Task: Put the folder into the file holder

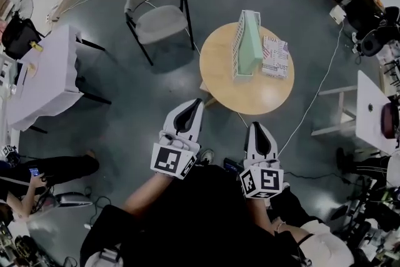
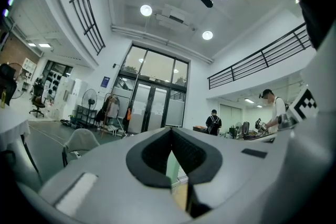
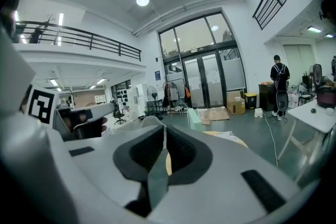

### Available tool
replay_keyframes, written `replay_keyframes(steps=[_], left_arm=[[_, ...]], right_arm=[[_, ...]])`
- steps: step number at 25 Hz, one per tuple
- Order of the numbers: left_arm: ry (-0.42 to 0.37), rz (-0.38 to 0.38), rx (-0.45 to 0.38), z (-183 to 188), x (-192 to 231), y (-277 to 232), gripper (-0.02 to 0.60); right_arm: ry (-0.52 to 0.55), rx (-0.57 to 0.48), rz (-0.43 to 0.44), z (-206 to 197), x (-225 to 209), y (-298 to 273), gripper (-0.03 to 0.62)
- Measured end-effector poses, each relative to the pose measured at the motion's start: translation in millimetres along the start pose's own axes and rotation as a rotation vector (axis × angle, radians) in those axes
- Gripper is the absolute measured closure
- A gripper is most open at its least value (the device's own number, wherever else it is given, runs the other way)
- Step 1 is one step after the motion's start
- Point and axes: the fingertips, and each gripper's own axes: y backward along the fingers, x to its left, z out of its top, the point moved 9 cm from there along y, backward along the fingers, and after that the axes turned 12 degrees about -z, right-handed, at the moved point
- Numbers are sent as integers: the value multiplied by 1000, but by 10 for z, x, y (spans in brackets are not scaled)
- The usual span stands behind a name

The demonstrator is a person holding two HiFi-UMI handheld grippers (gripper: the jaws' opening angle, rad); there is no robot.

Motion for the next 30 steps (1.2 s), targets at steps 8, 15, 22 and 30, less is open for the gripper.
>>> replay_keyframes(steps=[8, 15, 22, 30], left_arm=[[4, -17, -9, -21, -29, 67, 575], [8, -18, -14, -2, -2, 136, 575], [11, -21, -15, 15, 51, 203, 575], [19, -27, -13, -19, 179, 276, 575]], right_arm=[[10, 10, -21, -58, 20, 22, 599], [4, 19, -24, -63, 36, 31, 599], [12, 28, -18, -69, 139, 40, 599], [42, 20, -28, -110, 305, 18, 599]])
